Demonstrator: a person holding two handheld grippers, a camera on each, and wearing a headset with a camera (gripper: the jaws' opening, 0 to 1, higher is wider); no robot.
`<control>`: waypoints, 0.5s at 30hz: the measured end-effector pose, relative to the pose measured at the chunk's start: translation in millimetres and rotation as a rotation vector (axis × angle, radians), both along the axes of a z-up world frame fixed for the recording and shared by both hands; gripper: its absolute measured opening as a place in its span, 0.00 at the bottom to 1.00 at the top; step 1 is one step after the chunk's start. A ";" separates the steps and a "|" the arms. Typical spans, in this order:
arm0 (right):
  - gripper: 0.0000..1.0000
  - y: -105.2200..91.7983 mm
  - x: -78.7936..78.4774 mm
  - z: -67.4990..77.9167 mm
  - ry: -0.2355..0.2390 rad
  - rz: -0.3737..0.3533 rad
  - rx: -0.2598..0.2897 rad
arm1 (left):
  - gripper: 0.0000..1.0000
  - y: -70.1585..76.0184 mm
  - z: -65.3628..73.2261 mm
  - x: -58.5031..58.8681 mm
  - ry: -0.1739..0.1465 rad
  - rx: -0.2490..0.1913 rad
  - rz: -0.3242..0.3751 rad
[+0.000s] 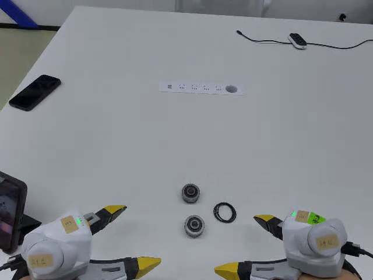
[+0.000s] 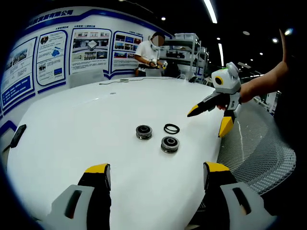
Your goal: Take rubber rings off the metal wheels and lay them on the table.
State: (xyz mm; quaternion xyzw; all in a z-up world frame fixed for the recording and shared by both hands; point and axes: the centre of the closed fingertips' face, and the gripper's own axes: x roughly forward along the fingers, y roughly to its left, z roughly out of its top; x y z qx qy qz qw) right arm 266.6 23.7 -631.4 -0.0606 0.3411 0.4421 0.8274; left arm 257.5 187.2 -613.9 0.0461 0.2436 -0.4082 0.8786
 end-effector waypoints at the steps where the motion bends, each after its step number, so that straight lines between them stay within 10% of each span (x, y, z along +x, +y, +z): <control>1: 0.93 -1.0 -0.2 -0.4 -0.001 0.000 -0.004 | 0.82 0.5 -0.1 -1.3 -0.001 0.003 0.002; 15: 0.99 -7.7 0.1 4.8 -0.059 -0.009 -0.001 | 0.86 3.0 2.7 -4.3 -0.020 -0.016 0.031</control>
